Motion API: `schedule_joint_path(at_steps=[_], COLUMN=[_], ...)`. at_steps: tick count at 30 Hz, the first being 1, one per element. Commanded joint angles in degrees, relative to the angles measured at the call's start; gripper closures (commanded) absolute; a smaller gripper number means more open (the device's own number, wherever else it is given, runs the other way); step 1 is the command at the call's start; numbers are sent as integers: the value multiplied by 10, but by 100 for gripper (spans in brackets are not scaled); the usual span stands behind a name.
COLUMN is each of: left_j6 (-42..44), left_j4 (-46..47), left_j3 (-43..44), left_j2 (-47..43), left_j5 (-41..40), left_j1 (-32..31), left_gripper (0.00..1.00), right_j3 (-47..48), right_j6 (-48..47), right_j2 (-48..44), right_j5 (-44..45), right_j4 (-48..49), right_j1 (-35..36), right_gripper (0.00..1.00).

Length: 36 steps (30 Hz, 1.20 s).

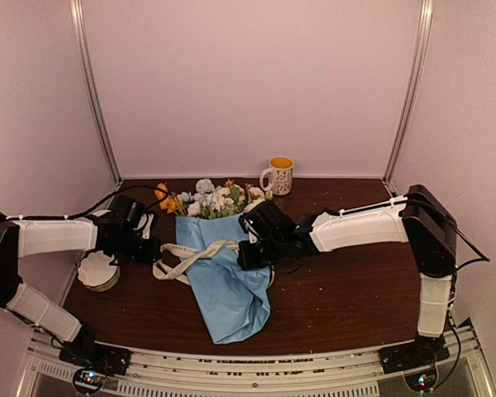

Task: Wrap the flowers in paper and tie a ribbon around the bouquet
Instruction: Cross the ribbon over the folded bouquet.

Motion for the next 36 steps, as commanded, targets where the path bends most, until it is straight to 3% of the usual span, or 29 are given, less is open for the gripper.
schedule_joint_path(at_steps=[1, 6, 12, 16, 17, 19, 23, 29, 36], left_j6=[32, 64, 62, 53, 50, 40, 26, 17, 3], left_j4=[-19, -29, -29, -31, -32, -31, -8, -15, -8], left_j3=[57, 76, 61, 47, 42, 29, 2, 2, 25], left_j2=[-45, -49, -42, -37, -33, -26, -19, 18, 45], left_j5=[-47, -55, -38, -28, -25, -25, -20, -64, -84], left_j1=[8, 8, 8, 7, 8, 8, 8, 8, 9], left_gripper=[100, 100, 87, 57, 54, 53, 72, 57, 53], right_j3=[-12, -12, -5, -3, -3, -3, -2, -2, -3], right_j6=[-9, -4, -5, -6, -5, -4, -3, -6, -5], right_j2=[-27, -23, -18, -15, -15, -16, -15, -16, -17], right_j5=[-7, -11, -13, -15, -15, -15, -16, -16, -17], right_j4=[-11, -6, -9, -13, -12, -10, -9, -14, -16], right_j1=[-3, -2, -3, -3, -3, -3, -3, -3, -3], right_gripper=[100, 100, 100, 100, 100, 100, 100, 100, 100])
